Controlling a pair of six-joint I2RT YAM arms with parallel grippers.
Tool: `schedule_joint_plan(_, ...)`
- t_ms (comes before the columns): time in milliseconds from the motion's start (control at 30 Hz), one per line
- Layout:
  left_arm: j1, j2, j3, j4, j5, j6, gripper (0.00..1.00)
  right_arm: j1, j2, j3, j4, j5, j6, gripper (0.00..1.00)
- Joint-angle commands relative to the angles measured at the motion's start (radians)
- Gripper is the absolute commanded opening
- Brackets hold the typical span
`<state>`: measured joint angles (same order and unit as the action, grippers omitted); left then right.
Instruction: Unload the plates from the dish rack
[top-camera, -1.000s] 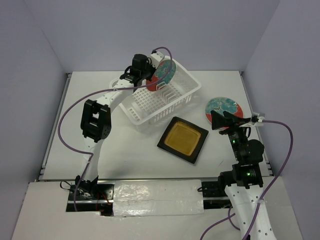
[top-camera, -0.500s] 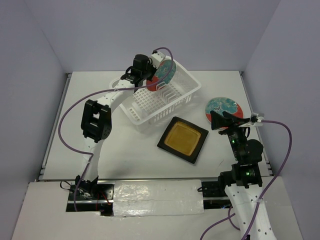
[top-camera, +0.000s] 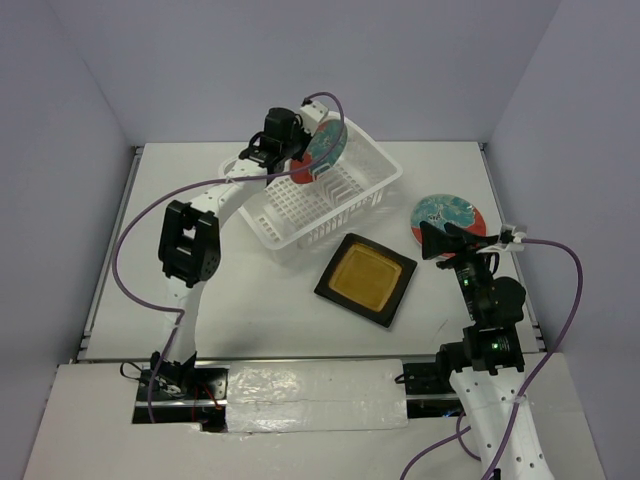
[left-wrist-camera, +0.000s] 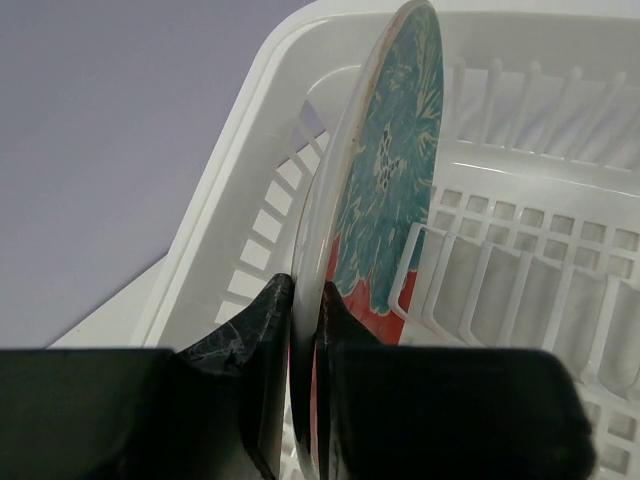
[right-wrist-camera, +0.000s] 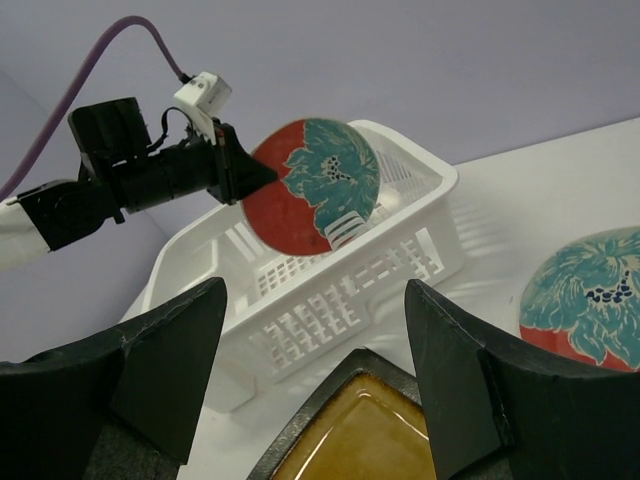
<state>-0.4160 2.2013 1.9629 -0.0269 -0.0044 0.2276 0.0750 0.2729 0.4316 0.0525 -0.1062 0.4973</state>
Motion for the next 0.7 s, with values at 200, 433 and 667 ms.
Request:
schedule_joint_plan(200,-0.004,-0.184,0.042,0.167,0.009,-0.062,0.00,0.002,0.015,0.002,0.055,-0.012,0.001,0.79)
schedule_joint_plan(433,-0.010,-0.291,-0.019,0.157,0.009,-0.065,0.00,0.000,0.046,-0.005,0.075,-0.030,0.009,0.79)
schedule_joint_plan(667,-0.018,-0.445,-0.064,0.151,-0.035,-0.099,0.00,0.002,0.115,0.016,0.090,-0.075,0.015,0.80)
